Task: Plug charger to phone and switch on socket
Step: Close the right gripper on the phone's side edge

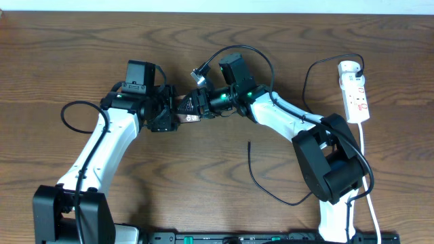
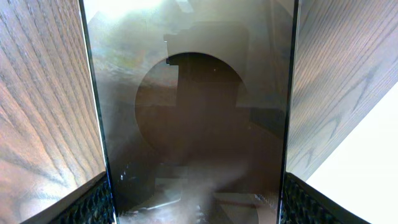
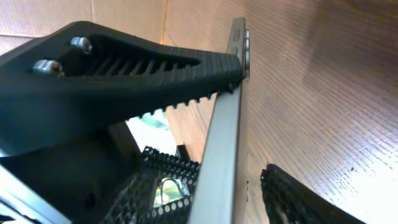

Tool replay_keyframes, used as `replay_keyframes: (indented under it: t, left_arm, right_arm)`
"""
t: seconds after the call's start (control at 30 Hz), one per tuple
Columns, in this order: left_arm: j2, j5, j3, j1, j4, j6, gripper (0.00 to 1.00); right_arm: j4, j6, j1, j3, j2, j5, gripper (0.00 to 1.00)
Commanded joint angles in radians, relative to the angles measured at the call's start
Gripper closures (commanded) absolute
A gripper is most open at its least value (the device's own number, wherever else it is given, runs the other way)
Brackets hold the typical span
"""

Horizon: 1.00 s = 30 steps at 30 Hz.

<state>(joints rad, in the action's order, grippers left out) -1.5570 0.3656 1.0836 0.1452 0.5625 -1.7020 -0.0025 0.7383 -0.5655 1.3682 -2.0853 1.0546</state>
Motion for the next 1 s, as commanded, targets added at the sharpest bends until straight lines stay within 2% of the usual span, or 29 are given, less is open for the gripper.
replay_keyframes:
  t: [0.0, 0.2, 0.57, 0.73, 0.97]
  left_arm:
    - [0.008, 0.028, 0.034, -0.001, -0.007, -0.001, 0.93]
    - [0.008, 0.028, 0.034, 0.000, -0.007, -0.001, 0.93]
    - [0.008, 0.027, 0.034, 0.003, 0.004, -0.001, 0.93]
    - [0.008, 0.026, 0.034, 0.005, 0.005, -0.001, 0.93]
    - [0.008, -0.003, 0.034, 0.025, 0.004, -0.001, 0.93]
  right_arm:
    - [-0.011, -0.022, -0.012, 0.009, -0.009, -0.010, 0.44]
    - [-0.015, -0.022, -0.012, 0.009, -0.009, -0.017, 0.49]
    - [-0.047, -0.031, -0.013, 0.009, -0.010, -0.069, 0.51]
    - [-0.047, -0.029, -0.022, 0.009, -0.010, -0.099, 0.55]
    - [-0.043, -0.020, -0.042, 0.009, -0.010, -0.130, 0.55]
